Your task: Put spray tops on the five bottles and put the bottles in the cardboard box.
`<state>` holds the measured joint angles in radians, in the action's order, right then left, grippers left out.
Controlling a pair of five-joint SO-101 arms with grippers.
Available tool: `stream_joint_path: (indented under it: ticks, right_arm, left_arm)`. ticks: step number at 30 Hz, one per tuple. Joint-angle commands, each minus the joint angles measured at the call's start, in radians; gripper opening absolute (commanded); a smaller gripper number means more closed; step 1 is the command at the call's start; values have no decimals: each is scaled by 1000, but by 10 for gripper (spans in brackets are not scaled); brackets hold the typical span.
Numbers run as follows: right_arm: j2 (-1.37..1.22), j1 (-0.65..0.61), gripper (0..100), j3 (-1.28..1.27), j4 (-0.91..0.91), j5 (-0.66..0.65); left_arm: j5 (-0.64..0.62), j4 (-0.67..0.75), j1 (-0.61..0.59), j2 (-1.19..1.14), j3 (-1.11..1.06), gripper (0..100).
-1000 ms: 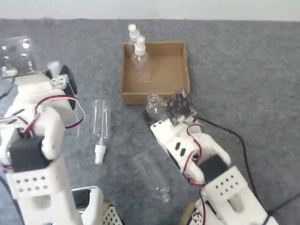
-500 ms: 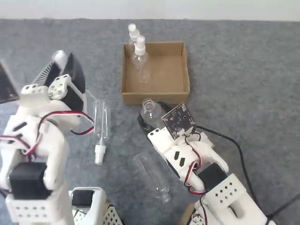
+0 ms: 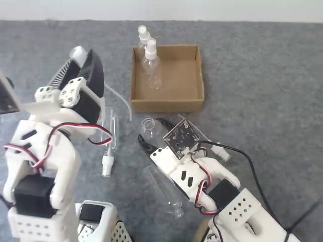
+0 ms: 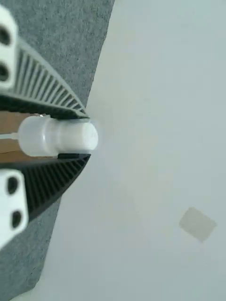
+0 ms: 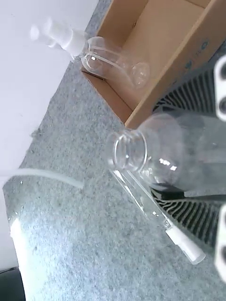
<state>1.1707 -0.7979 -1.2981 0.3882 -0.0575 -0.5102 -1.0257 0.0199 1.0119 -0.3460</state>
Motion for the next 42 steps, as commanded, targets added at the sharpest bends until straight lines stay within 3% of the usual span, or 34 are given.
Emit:
stream_joint_path:
  ticks: [1, 22, 37, 42]
  right_arm:
    - [31, -22, 41, 12, -22, -15]
    - [31, -31, 42, 11, -39, -15]
    - [31, -30, 42, 12, -44, -15]
    - [31, -28, 39, 11, -85, -15]
  left_arm:
    - [-12, 38, 32, 17, 10, 11]
    - [-12, 83, 98, 18, -94, 11]
    - [9, 20, 100, 18, -117, 11]
    - [14, 20, 161, 18, -171, 11]
